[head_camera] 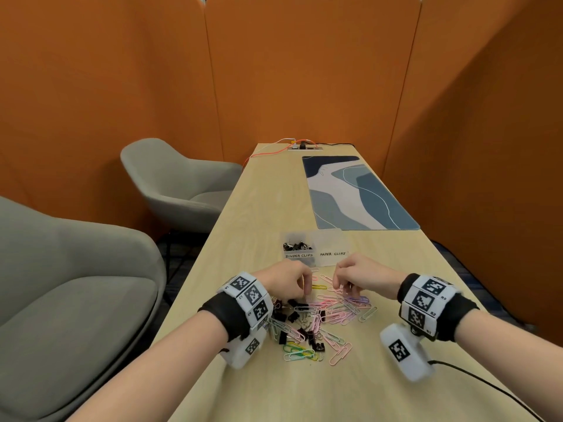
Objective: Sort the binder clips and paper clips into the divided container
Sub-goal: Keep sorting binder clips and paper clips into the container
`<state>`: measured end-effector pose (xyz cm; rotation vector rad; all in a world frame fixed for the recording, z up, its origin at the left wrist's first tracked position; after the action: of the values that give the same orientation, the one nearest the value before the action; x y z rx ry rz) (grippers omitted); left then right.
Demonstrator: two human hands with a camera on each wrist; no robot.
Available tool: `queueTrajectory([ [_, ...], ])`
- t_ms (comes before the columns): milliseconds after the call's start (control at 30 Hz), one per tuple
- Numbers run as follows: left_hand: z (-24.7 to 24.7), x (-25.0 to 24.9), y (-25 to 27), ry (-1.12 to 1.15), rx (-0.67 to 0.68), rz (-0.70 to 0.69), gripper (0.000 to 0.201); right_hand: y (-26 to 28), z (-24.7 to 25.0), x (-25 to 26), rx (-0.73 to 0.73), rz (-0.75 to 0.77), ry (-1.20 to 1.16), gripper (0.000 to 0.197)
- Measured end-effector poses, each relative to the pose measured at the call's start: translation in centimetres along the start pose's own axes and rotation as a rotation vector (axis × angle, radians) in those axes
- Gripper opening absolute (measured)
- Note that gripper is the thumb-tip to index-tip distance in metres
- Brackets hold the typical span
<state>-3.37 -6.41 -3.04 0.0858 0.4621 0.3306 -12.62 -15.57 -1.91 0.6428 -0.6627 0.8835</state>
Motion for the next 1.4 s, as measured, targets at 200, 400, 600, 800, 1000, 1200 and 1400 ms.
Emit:
queueTrajectory([
  [200, 1.2, 0.0, -0.6, -0.064, -0.183, -0.026, 0.020, 0.7, -3.3, 0.3, 0.072, 0.026, 0.195, 0.021],
  [400, 0.7, -0.3, 0.2, -0.120, -0.087, -0.029, 0.021, 1.2, -4.6, 0.5, 0.102, 0.096, 0.480, 0.030],
  [600, -1.4, 0.0, 0.5, -0.175, 0.070, 0.002, 0.038, 1.0, -5.0, -0.2, 0.180, 0.006, 0.395, 0.024],
  [800, -1.3, -0.3, 0.5, -0.163, 0.020, -0.009, 0.035, 1.3, -4.7, 0.2, 0.150, 0.082, 0.479, 0.021],
  [1000, -1.3, -0.6, 0.4, -0.094, 0.007, -0.023, 0.031, 0.9, -3.2, 0.9, 0.072, 0.153, 0.569, 0.024],
  [1200, -0.7, -0.8, 0.7, 0.058, 0.015, -0.030, 0.029, 0.5, -4.2, -0.6, 0.137, 0.098, 0.481, 0.020],
  [1400, -0.4, 0.1, 0.5, 0.205, 0.036, 0.014, 0.015, 0.2, -2.4, 0.1, 0.034, 0.174, 0.514, 0.019],
])
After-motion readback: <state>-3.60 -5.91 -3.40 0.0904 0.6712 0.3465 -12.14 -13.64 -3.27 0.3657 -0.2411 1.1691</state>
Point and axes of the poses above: each hand's wrist, its own y-axis away from the middle knuckle, its own z-axis out of the back of the hand, x = y × z, the point moved 7 cm from there along -y, towards the middle knuckle, and after that the axes turned 5 degrees about -x, right-handed, at the moved point
